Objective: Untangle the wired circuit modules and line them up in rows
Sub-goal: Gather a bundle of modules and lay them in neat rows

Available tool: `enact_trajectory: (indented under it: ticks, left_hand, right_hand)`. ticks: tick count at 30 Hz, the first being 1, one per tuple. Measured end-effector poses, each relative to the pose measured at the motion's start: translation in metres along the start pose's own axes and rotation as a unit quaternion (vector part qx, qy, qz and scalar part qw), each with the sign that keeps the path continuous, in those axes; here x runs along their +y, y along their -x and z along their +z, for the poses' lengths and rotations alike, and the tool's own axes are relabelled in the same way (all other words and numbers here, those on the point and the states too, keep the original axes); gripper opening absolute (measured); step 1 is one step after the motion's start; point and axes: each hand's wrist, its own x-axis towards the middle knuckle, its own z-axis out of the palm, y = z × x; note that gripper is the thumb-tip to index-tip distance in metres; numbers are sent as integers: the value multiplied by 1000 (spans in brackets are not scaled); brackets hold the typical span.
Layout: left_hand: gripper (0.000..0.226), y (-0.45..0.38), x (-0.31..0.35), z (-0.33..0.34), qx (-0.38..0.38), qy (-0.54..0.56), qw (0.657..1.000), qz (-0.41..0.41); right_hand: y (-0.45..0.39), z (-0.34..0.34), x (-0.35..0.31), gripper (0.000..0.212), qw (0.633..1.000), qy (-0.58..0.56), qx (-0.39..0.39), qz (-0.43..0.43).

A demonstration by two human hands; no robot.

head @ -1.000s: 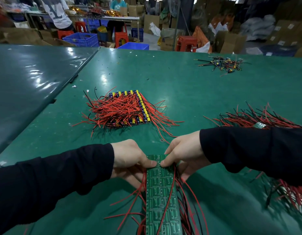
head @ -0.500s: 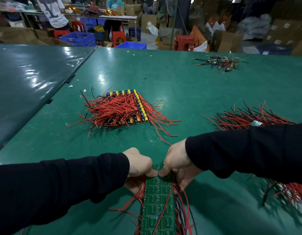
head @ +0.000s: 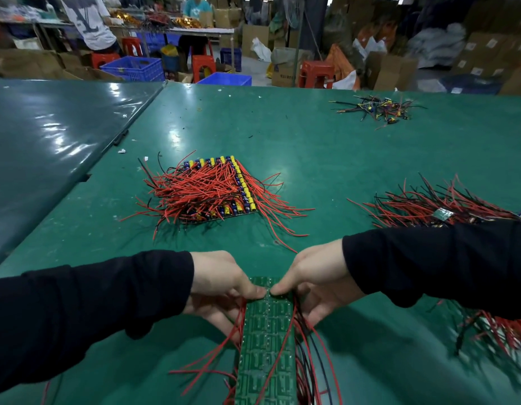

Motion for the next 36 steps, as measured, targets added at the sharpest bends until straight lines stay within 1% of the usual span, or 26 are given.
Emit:
enact_trajectory:
  ticks: [4,6,8,11,12,14,15,16,19,20,23,26,28,30,36]
  left_hand:
    - [23,1,1,1,-23,12,1000,-3]
    - [22,1,2,3,-25,25,999,-10]
    - [27,1,1,3,-20,23,1000,2]
    - [32,1,0,5,-23,12,999,20]
    - [36,1,-1,5,-28,12,999,24]
    - [52,0,-2,4,-39,13,999,33]
    - [56,0,-3,4,-40,15,998,35]
    - [52,0,-3,3,-39,16,998,37]
    - [21,-1,-1,3,-28,-15,999,38]
    - [18,-1,0,4,-24,-27,999,39]
    - [14,-1,0,4,-28,-33,998,39]
    - [8,1,2,3,-26,-18,999,34]
    - [11,0,1,2,-21,-9,999,27]
    - [11,1,1,1,-30,-5,999,26]
    - [9,1,-1,2,-37,-28,998,44]
  right_hand:
    - [3,0,0,6,1000,-3,-17,-17]
    - [5,-1,1,11,999,-6,-36,-14]
    - [5,-2,2,18,999,-2,-45,-10]
    - [3,0,3,20,1000,-5,-24,-18]
    - [2,1,3,19,1000,-6,-19,-21]
    - [2,1,2,19,1000,-2,-17,-20]
    - [1,1,2,19,1000,-1,-17,-16]
    - [1,1,1,19,1000,-2,-18,-9]
    - [0,2,-1,22,1000,7,-25,7]
    - [0,2,-2,23,999,14,-27,11]
    - [-1,2,-5,24,999,19,-30,27]
    - [0,3,-5,24,998,-7,-37,43]
    - [1,3,-6,23,998,-21,-43,45]
    - [1,3,-5,23,998,-27,-46,43]
    - [2,3,-3,22,998,13,-50,22]
